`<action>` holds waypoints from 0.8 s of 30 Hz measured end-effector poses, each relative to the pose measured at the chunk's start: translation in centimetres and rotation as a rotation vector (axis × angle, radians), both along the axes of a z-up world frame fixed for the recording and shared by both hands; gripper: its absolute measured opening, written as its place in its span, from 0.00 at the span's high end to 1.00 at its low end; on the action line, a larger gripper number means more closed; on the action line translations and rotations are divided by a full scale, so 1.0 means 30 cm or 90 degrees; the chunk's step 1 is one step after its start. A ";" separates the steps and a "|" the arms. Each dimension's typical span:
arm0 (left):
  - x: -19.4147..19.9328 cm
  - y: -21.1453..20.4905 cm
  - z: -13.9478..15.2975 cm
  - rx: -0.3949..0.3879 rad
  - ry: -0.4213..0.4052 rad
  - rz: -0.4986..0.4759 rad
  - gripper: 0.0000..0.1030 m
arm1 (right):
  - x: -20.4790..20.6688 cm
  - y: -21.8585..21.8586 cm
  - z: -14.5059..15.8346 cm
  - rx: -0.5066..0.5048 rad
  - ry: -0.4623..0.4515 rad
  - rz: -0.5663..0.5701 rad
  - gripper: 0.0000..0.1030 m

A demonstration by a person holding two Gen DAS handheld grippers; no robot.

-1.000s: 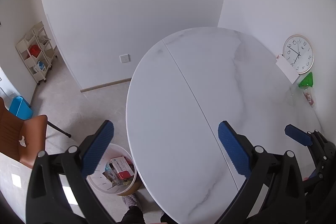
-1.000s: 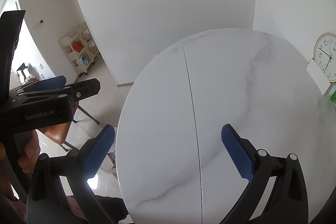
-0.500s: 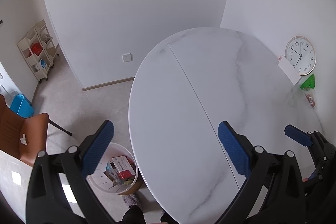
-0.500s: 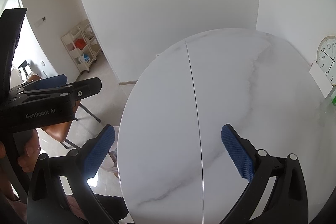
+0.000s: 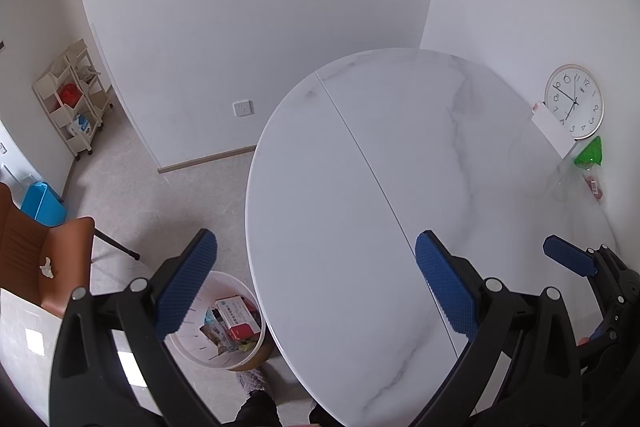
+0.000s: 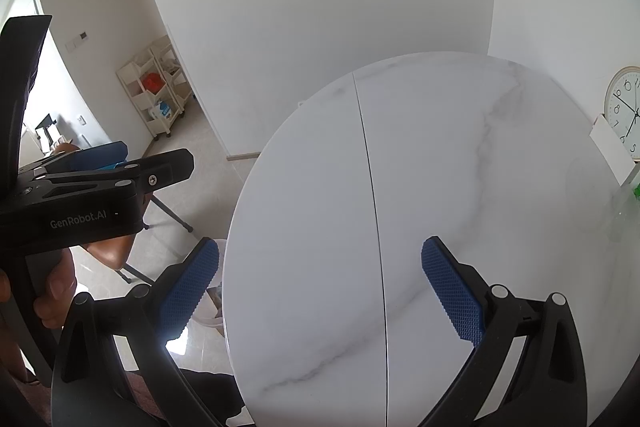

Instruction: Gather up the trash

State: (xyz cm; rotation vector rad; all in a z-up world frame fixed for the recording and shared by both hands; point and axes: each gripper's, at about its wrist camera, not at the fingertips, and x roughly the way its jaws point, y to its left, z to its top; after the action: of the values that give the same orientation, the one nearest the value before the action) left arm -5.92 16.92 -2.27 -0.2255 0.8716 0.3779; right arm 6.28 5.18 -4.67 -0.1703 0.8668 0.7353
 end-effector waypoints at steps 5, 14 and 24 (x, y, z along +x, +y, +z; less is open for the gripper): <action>-0.008 0.005 0.000 -0.001 0.000 -0.001 0.08 | 0.000 0.000 0.001 0.000 0.000 -0.001 0.02; -0.016 0.026 -0.001 0.002 -0.006 0.005 0.08 | 0.003 -0.011 -0.011 -0.003 0.002 -0.004 0.02; -0.008 0.063 0.000 -0.013 0.002 -0.013 0.08 | 0.003 -0.013 -0.020 -0.008 0.006 -0.002 0.02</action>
State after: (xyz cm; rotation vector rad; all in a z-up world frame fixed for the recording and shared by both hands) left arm -6.15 18.82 -2.28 -0.2353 0.8801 0.3501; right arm 6.38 4.80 -5.26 -0.1769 0.8803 0.7290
